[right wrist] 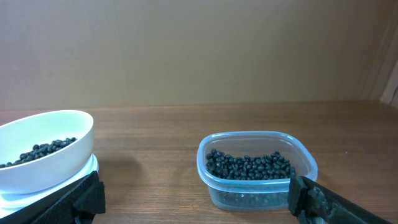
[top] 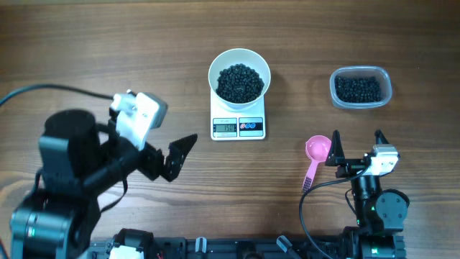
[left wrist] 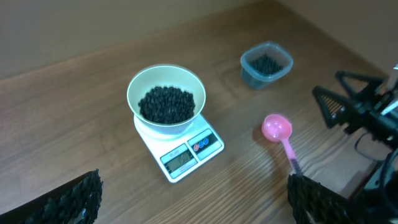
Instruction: Scoop item into bowl and weigh 150g on scale
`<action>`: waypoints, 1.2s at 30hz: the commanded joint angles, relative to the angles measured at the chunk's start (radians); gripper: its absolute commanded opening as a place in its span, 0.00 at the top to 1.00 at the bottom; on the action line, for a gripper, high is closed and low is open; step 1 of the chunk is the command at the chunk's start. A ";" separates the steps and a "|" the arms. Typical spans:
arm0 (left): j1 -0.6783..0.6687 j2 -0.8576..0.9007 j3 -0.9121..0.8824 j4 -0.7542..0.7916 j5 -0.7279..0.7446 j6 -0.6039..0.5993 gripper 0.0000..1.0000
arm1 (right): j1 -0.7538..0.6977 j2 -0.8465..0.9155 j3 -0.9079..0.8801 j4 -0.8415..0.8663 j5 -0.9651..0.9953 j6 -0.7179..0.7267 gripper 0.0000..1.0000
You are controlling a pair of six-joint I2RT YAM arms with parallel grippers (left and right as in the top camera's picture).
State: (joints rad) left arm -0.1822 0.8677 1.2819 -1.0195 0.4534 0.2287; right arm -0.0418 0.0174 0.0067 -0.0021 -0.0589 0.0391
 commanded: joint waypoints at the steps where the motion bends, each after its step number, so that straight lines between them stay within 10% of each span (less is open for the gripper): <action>1: 0.032 -0.109 -0.076 0.037 -0.006 -0.087 0.00 | 0.005 -0.010 -0.002 0.003 -0.009 -0.012 0.00; 36: 0.257 -0.865 -1.124 0.858 -0.208 -0.318 0.00 | 0.005 -0.010 -0.002 0.003 -0.009 -0.012 0.00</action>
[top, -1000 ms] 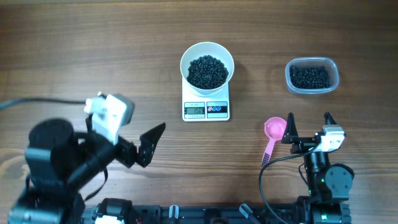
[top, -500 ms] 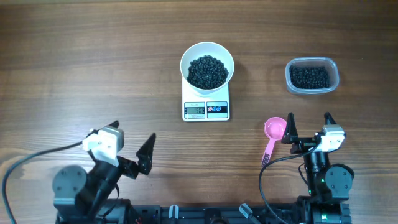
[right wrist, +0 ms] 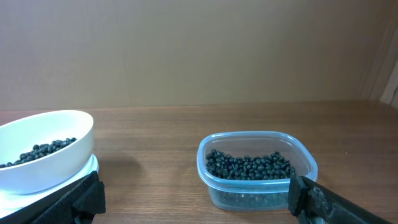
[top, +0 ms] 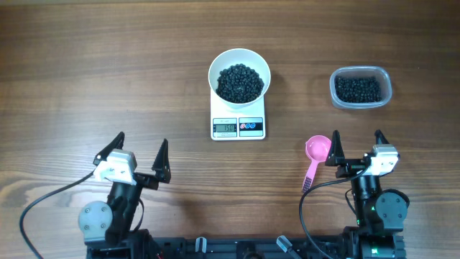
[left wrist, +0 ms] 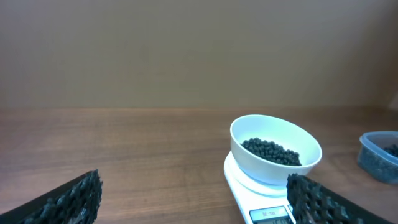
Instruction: Scoop item into bowl and weigh 150g on scale
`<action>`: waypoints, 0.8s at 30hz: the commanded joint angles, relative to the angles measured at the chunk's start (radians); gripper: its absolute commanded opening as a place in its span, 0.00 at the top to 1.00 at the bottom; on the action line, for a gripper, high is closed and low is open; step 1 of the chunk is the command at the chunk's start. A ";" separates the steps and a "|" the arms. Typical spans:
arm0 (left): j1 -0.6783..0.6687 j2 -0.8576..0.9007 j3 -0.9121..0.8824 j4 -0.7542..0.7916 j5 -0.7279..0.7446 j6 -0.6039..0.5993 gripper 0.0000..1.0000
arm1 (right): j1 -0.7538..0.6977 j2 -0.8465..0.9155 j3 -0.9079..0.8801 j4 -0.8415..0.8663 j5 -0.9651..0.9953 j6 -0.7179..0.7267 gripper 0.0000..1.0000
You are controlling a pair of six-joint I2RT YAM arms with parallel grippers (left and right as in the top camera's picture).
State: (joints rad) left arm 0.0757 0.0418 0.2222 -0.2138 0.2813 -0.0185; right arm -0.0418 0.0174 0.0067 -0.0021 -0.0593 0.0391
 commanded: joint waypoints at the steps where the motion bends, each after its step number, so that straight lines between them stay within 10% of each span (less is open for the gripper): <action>1: -0.003 -0.039 -0.081 0.075 -0.036 -0.074 0.00 | 0.005 -0.010 -0.002 0.003 -0.008 -0.012 0.00; 24: -0.046 -0.039 -0.216 0.145 -0.167 -0.181 0.00 | 0.005 -0.010 -0.002 0.003 -0.008 -0.012 0.00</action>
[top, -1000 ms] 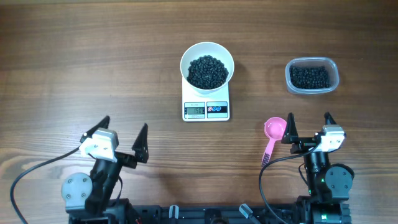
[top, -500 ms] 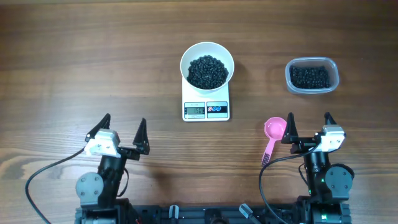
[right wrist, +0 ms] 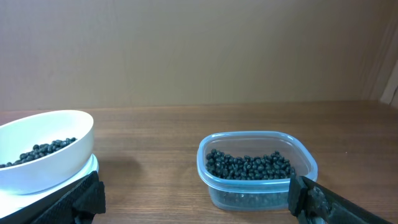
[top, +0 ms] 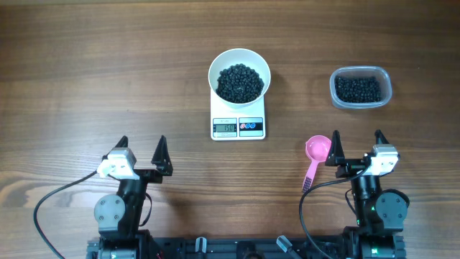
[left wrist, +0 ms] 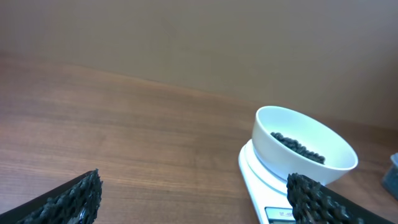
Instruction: Scoop item into bowl and weigh 150g on scale
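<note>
A white bowl (top: 239,74) holding black beans rests on a white scale (top: 238,126) at the table's middle back; the bowl (left wrist: 305,144) and scale (left wrist: 264,193) also show in the left wrist view, the bowl (right wrist: 37,149) in the right wrist view. A clear tub of black beans (top: 360,88) stands at the back right, the tub (right wrist: 257,169) straight ahead of my right gripper. A pink scoop (top: 315,156) lies on the table just left of my right gripper (top: 356,147), which is open and empty. My left gripper (top: 141,151) is open and empty at the front left.
The arm bases and a black rail (top: 237,248) line the table's front edge. A black cable (top: 43,208) runs off to the left of the left arm. A plain brown wall (right wrist: 199,50) stands behind the table.
My left arm has shifted a little to the right and turned, so the bowl and scale now sit further right in its view. The right arm, scoop, bowl and tub are unchanged.
At first my left arm was raised and reaching out over the left of the table, looking down on bowl, scale, scoop and tub. Then it was folded back low at the front left, gripper open. Now it sits slightly further right. The right arm stayed parked throughout.
</note>
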`<action>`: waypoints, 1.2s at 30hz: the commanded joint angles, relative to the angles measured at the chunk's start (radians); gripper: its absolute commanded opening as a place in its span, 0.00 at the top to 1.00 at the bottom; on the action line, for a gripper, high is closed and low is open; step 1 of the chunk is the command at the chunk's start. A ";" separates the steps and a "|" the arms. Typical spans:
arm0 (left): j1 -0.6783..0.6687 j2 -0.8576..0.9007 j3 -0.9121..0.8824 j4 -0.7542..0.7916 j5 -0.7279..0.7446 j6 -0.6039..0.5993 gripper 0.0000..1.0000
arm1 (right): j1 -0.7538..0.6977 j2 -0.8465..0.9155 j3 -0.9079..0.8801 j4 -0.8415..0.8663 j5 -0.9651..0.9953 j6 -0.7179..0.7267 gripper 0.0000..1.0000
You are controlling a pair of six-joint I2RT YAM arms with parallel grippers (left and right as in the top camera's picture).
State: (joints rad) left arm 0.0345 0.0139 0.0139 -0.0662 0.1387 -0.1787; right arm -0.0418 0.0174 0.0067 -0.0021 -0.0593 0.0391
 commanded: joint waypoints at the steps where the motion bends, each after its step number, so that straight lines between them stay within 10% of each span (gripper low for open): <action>1: -0.005 -0.011 -0.008 -0.003 -0.024 -0.020 0.00 | 0.005 -0.010 -0.002 0.003 -0.008 -0.012 0.00; 36: -0.004 -0.011 -0.008 -0.001 -0.007 0.093 0.00 | 0.005 -0.010 -0.002 0.003 -0.008 -0.012 0.00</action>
